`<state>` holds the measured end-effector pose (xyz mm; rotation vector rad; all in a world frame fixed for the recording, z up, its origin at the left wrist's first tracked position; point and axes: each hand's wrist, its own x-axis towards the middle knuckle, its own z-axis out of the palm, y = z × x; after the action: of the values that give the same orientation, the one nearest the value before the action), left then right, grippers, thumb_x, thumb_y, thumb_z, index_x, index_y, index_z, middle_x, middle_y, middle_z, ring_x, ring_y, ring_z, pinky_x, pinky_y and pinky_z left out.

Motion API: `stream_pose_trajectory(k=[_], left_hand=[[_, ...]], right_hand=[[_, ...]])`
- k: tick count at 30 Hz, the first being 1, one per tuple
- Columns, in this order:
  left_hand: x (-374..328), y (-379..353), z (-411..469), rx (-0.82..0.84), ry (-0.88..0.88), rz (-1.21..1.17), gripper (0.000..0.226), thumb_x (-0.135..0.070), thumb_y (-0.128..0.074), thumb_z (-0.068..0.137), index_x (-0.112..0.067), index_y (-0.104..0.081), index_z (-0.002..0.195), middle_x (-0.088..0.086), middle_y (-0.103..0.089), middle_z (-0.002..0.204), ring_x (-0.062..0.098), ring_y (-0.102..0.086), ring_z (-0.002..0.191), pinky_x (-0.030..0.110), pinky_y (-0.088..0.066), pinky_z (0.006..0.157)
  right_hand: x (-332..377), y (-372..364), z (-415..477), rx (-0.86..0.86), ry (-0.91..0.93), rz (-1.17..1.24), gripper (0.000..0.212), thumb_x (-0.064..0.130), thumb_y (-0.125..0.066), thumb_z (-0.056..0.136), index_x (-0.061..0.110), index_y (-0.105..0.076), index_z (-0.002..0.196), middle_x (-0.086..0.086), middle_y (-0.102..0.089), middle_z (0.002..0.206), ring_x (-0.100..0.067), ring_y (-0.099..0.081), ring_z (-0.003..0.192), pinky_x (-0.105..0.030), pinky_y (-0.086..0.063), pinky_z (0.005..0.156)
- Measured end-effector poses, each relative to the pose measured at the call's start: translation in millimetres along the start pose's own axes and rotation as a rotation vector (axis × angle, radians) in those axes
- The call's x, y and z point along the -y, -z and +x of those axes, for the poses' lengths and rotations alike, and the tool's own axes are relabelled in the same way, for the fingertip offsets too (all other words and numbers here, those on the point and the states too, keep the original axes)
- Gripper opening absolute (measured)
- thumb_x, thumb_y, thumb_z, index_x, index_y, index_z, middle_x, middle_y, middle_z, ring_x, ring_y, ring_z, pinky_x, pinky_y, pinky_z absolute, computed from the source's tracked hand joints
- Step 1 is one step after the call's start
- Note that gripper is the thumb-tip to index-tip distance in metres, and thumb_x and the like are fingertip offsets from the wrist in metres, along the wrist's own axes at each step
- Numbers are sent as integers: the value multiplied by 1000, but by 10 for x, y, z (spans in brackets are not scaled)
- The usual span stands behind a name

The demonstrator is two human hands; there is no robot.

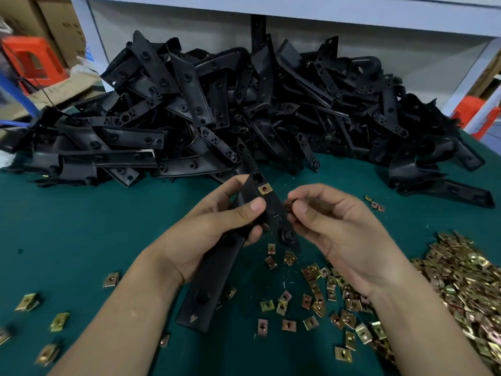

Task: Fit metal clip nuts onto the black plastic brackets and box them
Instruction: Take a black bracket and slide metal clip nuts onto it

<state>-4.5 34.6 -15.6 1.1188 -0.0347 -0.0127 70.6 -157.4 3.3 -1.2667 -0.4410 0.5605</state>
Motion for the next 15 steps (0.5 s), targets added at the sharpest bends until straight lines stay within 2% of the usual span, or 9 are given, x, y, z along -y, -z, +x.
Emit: stream_pose_trajectory(k=[3,9,15], left_hand=[[-1,9,8,7,9,-27,44,-16,-74,83,-6,-60,124,15,-58,108,17,-62,87,20,-54,67],[-6,25,6,18,-16,-44,42,-15,-71,87,-11,-57,126,7,-62,100,12,-63,77,19,-53,66],[-6,14,9,41,-29,-49,37,-14,-69,88,-12,-56,123,2,-63,92,9,-62,73,17,-52,65]], right_hand=[[-8,-37,-1,3,-7,-1,17,18,-71,75,15,-80,89,-6,-72,82,-12,-68,74,-20,-56,72],[-34,-64,3,2,1,-92,28,35,-76,67,17,-80,88,-7,-72,85,-17,-66,78,-29,-58,80],[-80,-72,17,-29,70,-287,35,47,-67,82,13,-73,80,-5,-66,74,-17,-58,70,-38,-50,73]])
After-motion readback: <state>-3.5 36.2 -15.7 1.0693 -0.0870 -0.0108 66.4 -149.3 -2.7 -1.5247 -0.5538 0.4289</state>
